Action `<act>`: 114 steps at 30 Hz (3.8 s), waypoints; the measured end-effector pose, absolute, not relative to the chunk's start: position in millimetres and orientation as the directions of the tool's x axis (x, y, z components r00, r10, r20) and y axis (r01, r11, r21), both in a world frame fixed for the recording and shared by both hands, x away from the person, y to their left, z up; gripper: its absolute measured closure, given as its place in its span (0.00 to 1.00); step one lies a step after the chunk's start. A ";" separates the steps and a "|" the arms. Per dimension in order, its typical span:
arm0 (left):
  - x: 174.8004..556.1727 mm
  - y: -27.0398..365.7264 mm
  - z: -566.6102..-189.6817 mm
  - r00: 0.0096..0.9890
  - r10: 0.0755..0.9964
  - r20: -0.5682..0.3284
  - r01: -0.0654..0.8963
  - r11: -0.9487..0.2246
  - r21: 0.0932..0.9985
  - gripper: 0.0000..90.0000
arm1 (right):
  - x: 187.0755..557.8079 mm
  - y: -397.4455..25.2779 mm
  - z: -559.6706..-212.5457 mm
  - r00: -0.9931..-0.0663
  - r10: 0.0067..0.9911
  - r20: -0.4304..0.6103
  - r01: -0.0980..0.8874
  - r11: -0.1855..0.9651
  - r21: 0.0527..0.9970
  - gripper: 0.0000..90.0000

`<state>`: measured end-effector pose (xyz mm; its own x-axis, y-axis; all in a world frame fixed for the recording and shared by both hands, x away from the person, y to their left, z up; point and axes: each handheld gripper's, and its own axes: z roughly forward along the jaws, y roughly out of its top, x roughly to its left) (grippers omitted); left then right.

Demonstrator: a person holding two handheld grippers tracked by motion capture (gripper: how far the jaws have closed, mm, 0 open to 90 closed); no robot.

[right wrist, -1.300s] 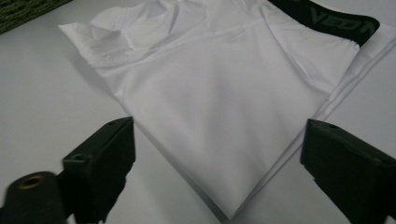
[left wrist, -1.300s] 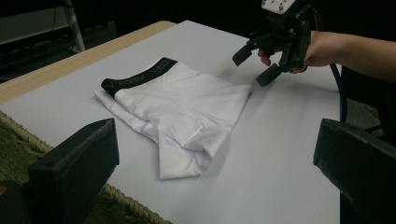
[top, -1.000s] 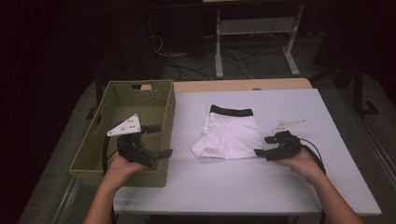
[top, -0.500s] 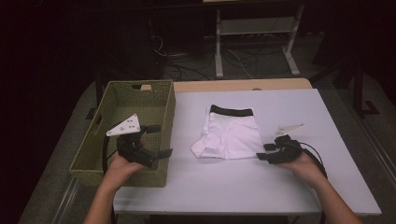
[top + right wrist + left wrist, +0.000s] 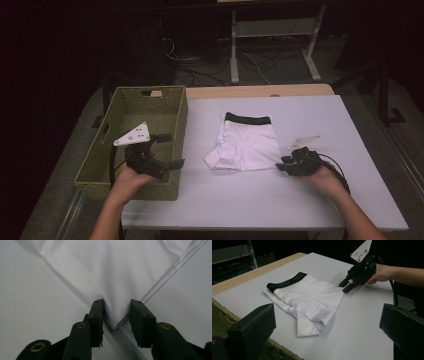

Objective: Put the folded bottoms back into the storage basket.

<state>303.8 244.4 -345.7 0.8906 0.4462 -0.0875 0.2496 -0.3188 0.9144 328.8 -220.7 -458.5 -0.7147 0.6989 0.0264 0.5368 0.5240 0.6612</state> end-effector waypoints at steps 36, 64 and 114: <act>303.7 243.5 -345.7 0.889 0.450 -0.083 0.250 -0.325 0.912 0.01 | 322.9 -232.4 -445.4 -0.723 0.690 0.039 0.526 0.511 0.680 0.96; 303.0 241.5 -345.5 0.889 0.454 -0.067 0.244 -0.343 0.907 0.01 | 274.8 -266.6 -444.0 -0.690 0.723 0.042 0.557 0.493 0.669 0.96; 306.8 236.4 -345.2 0.875 0.480 -0.062 0.270 -0.377 0.886 0.01 | 281.1 -258.9 -438.8 -0.708 0.700 0.100 0.483 0.376 0.791 0.00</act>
